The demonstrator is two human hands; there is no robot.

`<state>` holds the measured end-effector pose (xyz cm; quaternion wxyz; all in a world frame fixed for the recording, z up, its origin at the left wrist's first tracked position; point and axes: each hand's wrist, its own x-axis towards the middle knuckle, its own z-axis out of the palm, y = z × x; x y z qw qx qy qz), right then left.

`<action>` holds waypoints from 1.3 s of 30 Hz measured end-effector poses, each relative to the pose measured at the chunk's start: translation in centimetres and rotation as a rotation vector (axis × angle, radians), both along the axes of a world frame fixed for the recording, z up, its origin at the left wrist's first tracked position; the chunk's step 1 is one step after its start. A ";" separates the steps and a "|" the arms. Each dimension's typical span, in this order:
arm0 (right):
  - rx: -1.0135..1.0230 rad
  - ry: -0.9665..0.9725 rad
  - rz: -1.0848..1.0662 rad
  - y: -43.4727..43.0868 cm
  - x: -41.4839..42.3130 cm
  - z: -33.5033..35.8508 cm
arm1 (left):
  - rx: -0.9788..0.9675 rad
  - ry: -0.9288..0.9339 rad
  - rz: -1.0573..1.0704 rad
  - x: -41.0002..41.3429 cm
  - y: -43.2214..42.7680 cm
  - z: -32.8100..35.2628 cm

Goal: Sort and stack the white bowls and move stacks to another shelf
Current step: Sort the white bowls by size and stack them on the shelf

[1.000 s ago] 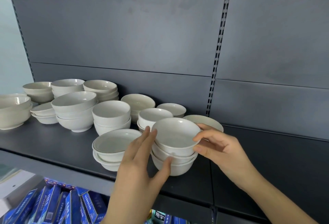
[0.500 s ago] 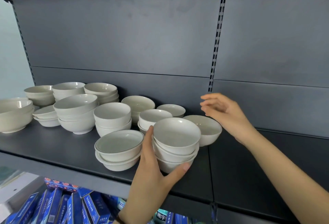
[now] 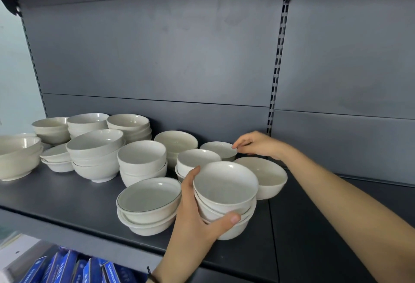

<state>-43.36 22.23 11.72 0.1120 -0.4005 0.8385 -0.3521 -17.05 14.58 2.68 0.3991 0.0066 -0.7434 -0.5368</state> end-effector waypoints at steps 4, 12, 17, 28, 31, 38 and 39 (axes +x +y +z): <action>-0.004 -0.002 -0.002 -0.1 -1.7 -1.0 | -0.004 0.024 -0.006 -0.1 -0.1 0.0; 0.015 -0.028 0.100 -0.5 -2.9 -1.8 | -0.014 -0.004 -0.002 -0.3 -0.1 0.0; -0.018 -0.033 0.144 -0.6 -2.9 -2.0 | -0.020 -0.028 -0.001 0.0 -0.1 0.3; 0.038 0.006 0.148 -0.9 -2.5 -2.0 | -0.016 -0.026 0.001 0.1 0.0 0.2; -0.094 -0.044 0.177 -1.0 -2.3 -2.3 | -0.036 -0.023 0.007 0.2 0.0 0.2; -0.399 -0.169 0.089 -0.9 -1.8 -2.0 | -0.024 -0.040 -0.009 0.2 -0.2 0.1; -0.474 -0.189 0.065 -0.8 -1.4 -1.7 | -0.025 -0.042 -0.013 0.2 -0.2 0.0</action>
